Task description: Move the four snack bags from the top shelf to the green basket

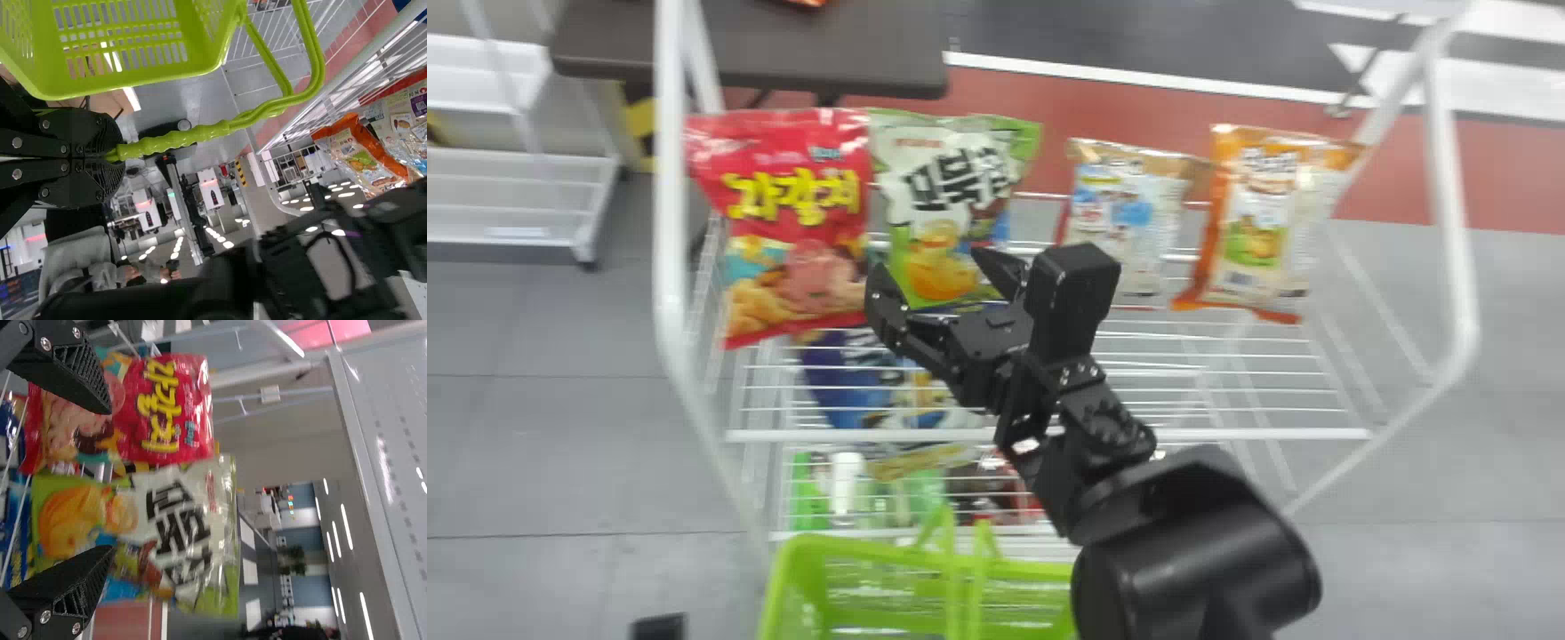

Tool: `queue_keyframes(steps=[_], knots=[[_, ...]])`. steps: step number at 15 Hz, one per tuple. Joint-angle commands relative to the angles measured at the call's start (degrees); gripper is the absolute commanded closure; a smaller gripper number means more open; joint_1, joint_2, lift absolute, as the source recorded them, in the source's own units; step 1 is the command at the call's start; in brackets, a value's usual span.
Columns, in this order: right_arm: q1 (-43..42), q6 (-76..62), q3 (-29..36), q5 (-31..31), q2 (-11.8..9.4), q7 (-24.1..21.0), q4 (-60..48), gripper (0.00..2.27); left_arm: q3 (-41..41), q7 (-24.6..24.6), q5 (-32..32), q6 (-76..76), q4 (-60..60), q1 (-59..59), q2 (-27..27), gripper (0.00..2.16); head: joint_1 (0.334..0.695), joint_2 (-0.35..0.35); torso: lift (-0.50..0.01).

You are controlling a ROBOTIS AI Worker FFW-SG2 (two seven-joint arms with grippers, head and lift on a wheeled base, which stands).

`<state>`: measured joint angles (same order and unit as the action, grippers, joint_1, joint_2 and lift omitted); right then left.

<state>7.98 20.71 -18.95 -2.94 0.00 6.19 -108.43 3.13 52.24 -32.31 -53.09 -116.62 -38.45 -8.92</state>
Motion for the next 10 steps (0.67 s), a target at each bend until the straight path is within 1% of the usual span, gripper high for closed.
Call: queue_keyframes(steps=[1, 2, 4, 6, 8, 9, 10], knots=[[-7.5, 2.3, -2.2, 0.9, 0.1, 1.6, 7.4, 0.09, 0.0, 0.1, -0.4, 0.4, 0.4, 0.4, -0.4, 1.58, 0.695, -0.036, 0.0], [-10.3, 2.5, -2.0, 0.0, 0.1, 5.5, 11.3, 0.09, 0.0, 0.1, -0.6, 0.4, 0.6, 0.7, -0.7, 1.58, 0.695, 0.012, 0.0], [-14.0, 2.5, -1.4, -0.6, 0.1, 11.2, 16.4, 0.09, 0.0, 0.1, -0.8, 0.4, 0.7, 0.7, -0.8, 1.58, 0.695, 0.051, 0.0], [-16.4, 2.5, -1.1, -1.3, 0.1, 14.6, 20.2, 0.09, 0.1, 0.1, -1.5, 0.4, 1.3, 1.6, -1.4, 1.58, 0.695, 0.071, 0.0], [-18.5, 2.5, -1.0, -1.6, 0.1, 16.5, 22.6, 0.1, 0.5, 0.1, -2.3, 0.6, 2.4, 2.7, -2.2, 1.58, 0.695, 0.084, 0.0], [-19.8, 2.6, -1.0, -1.9, 0.1, 17.9, 24.1, 0.13, 0.5, 0.1, -2.6, 0.6, 2.8, 3.0, -2.3, 1.58, 0.695, 0.085, 0.0], [-21.5, 3.7, -0.8, -2.9, 0.1, 19.2, 25.8, 0.23, 0.5, 0.1, -2.8, 0.6, 3.1, 3.3, -2.4, 1.58, 0.695, 0.087, 0.0]])
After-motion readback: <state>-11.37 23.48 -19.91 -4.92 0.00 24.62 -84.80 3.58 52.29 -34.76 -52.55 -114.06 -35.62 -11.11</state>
